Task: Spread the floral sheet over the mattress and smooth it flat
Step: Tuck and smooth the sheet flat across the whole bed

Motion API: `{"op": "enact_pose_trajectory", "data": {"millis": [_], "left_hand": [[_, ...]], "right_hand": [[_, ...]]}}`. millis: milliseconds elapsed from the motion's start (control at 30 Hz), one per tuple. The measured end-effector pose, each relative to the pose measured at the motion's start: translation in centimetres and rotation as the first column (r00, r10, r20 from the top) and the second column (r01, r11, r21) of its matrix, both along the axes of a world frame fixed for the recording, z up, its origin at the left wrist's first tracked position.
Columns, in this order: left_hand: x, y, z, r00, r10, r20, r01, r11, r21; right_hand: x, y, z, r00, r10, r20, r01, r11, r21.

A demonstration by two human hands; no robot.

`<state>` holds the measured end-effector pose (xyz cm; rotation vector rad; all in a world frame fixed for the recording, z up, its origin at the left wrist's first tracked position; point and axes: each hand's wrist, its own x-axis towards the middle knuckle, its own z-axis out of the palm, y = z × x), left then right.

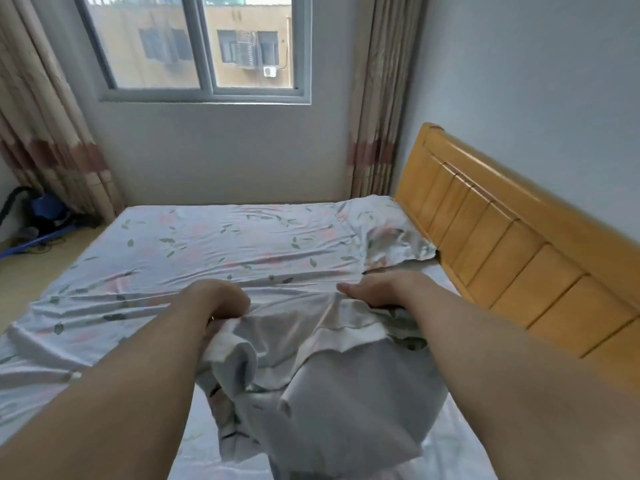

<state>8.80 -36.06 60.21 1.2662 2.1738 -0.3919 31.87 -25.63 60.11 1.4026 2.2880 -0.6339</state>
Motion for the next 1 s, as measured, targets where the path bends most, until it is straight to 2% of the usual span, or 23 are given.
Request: {"op": "enact_pose_trajectory", "data": {"millis": [100,233,367,400,433,500,567,733,833,900,1000], "left_hand": [[6.4,4.6,-0.9,0.999,-0.053,0.004,0.053,0.999,-0.008],[14.6,12.1,-1.4,0.983,-0.162,-0.081,0.17,0.981,0.095],[21.6,19.8,-2.1,0.986,-0.143,-0.085,0.159,0.958,0.237],[22.7,21.4,-2.5,0.986,-0.132,-0.1,0.155,0.949,0.274],[24.3,23.4,-2.5,0.995,-0.062,-0.075,0.084,0.939,0.333],[27.0,26.3,-2.5,0.992,0.123,-0.003,-0.106,0.866,0.489],[29.1,28.6,-1.8,0.975,0.217,0.038,-0.198,0.789,0.582],[33.1,33.2,0.8,0.97,0.24,-0.026,-0.136,0.633,0.762],[35.4,34.8,1.0,0.968,0.245,-0.052,-0.099,0.566,0.818],[36.5,35.7,-0.4,0.97,0.233,-0.068,-0.077,0.562,0.824],[37.7,36.9,-5.1,0.977,0.198,-0.08,-0.06,0.616,0.785]], "right_hand": [[6.7,3.1,-1.2,0.994,-0.072,0.083,0.075,0.996,-0.037],[15.0,9.6,-1.7,0.988,-0.127,0.086,0.129,0.992,-0.018],[22.1,18.5,-2.0,0.981,-0.193,-0.03,0.194,0.981,0.022],[23.1,20.1,-1.8,0.977,-0.2,-0.072,0.202,0.979,0.025],[24.6,22.4,-1.3,0.974,-0.2,-0.103,0.205,0.978,0.039],[26.8,25.0,0.2,0.965,-0.182,-0.187,0.197,0.978,0.068],[28.5,27.1,1.6,0.947,-0.173,-0.271,0.206,0.974,0.097],[32.1,31.2,4.4,0.891,-0.145,-0.429,0.298,0.901,0.314],[34.1,32.7,4.4,0.866,-0.157,-0.475,0.354,0.863,0.36],[35.2,33.4,2.9,0.864,-0.167,-0.475,0.366,0.856,0.366],[36.8,34.3,-2.5,0.878,-0.194,-0.437,0.361,0.869,0.338]]}}
